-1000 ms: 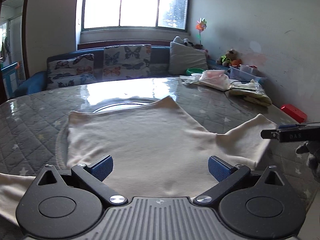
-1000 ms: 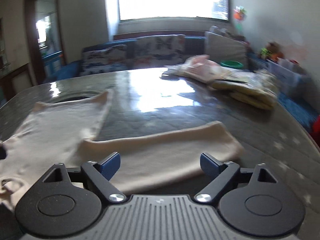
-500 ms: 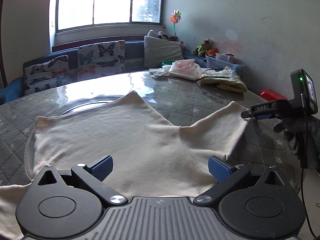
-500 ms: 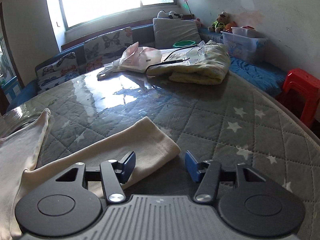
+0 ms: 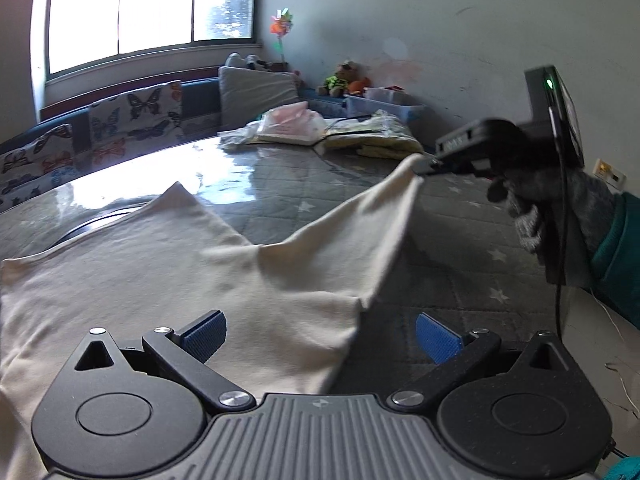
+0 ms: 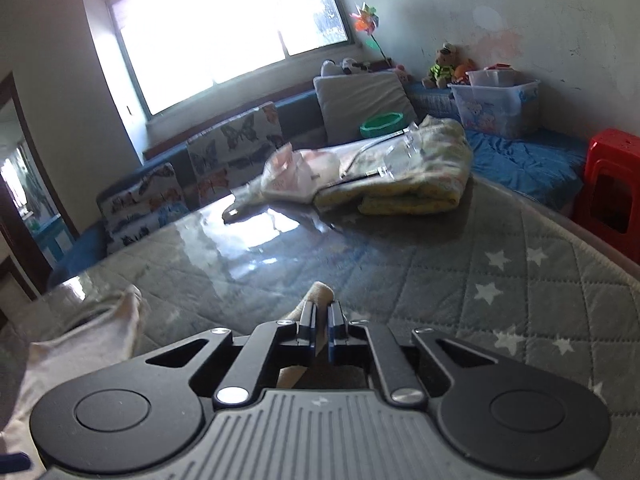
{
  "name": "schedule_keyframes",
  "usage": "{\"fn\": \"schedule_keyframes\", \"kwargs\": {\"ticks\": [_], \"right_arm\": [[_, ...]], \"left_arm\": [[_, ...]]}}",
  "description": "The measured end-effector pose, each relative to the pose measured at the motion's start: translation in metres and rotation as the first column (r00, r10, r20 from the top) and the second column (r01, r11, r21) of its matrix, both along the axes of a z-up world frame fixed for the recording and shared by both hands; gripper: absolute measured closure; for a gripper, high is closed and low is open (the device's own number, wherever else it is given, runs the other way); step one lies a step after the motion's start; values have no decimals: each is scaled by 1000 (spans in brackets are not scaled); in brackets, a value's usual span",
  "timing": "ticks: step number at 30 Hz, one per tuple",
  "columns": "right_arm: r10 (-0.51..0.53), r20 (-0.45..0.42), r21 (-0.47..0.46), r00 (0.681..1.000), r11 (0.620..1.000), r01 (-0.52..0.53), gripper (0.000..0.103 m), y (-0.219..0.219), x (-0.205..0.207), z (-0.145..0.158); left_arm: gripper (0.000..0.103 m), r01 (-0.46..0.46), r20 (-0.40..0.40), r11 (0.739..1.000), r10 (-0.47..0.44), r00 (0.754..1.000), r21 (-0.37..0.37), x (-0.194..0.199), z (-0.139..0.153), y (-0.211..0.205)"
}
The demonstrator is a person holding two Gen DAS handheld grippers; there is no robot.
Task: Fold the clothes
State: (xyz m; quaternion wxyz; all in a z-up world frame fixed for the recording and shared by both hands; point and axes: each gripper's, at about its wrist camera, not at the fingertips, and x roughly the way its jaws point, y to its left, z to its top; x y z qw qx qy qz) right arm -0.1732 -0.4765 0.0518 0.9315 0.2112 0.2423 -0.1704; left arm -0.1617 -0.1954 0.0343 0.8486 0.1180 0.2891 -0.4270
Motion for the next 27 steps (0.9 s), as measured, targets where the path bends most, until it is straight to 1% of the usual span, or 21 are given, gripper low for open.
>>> {"fn": "schedule_keyframes", "kwargs": {"ticks": [4,7,8,10,15,17,23,27], "right_arm": [[-2,42,7,999,1000,2,99,-2,-4,13],[14,67,14,998,1000,-15,99,-1,-6,21],[24,77,12,997,1000,-25,99,1,-6,26],[55,101,1,993,998,-56,99,6,-5,37],[132,142,-45,981,991,-126,99,22,1,65],[160,158,-64,974,986,-151,99,31,2,76],[213,172,-115,962,974,-195,99,49,2,97],[196,151,-127,969,976,-177,99,48,2,98]], "left_arm": [[0,47,-3,999,-47,999,-7,-4,-1,-10],[0,109,-28,994,-110,994,-32,-4,-3,-16],[0,133,-37,990,-134,990,-39,-3,-4,-19],[0,154,-61,987,-156,986,-42,0,-9,-26],[0,193,-114,978,-201,973,-76,7,-21,-39],[0,188,-147,978,-199,969,-87,12,-27,-43],[0,89,-116,990,-102,988,-108,19,-13,0],[0,24,-96,992,-36,995,-124,23,-5,30]]}}
